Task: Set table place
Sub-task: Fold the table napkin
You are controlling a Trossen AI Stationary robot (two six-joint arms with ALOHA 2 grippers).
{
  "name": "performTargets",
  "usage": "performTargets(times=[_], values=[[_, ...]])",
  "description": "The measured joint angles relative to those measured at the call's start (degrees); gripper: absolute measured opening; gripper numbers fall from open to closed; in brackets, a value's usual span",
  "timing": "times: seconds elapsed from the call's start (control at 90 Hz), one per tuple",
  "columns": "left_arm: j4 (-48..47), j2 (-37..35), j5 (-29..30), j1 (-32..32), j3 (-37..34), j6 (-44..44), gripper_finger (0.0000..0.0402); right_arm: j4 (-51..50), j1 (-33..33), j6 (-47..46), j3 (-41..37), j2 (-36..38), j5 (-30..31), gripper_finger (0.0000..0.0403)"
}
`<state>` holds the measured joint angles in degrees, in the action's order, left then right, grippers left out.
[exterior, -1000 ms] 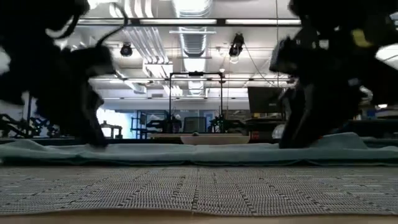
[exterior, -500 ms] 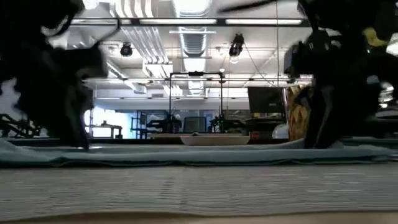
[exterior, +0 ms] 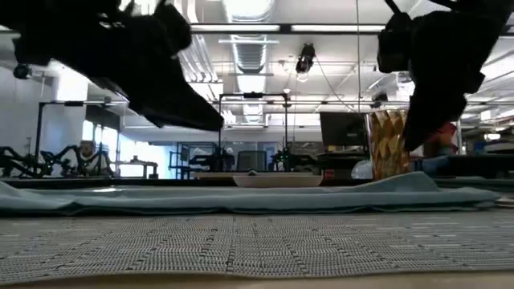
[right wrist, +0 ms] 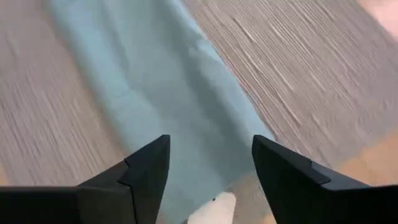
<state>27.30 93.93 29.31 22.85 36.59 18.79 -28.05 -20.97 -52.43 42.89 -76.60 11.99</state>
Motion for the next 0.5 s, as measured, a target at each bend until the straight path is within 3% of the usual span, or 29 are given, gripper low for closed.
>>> performTargets(times=[0.256,0.5], values=[[-0.4,12.7,-3.3,0.0,5.7,-0.3,0.0114,-1.9,-0.5,-12.4,-1.8,-2.8,-2.7,0.0234],[-0.1,14.4,-3.3,-0.2,6.4,0.0,0.0114,0.4,-0.5,-15.6,-2.1,-6.6,-4.9,0.0224]])
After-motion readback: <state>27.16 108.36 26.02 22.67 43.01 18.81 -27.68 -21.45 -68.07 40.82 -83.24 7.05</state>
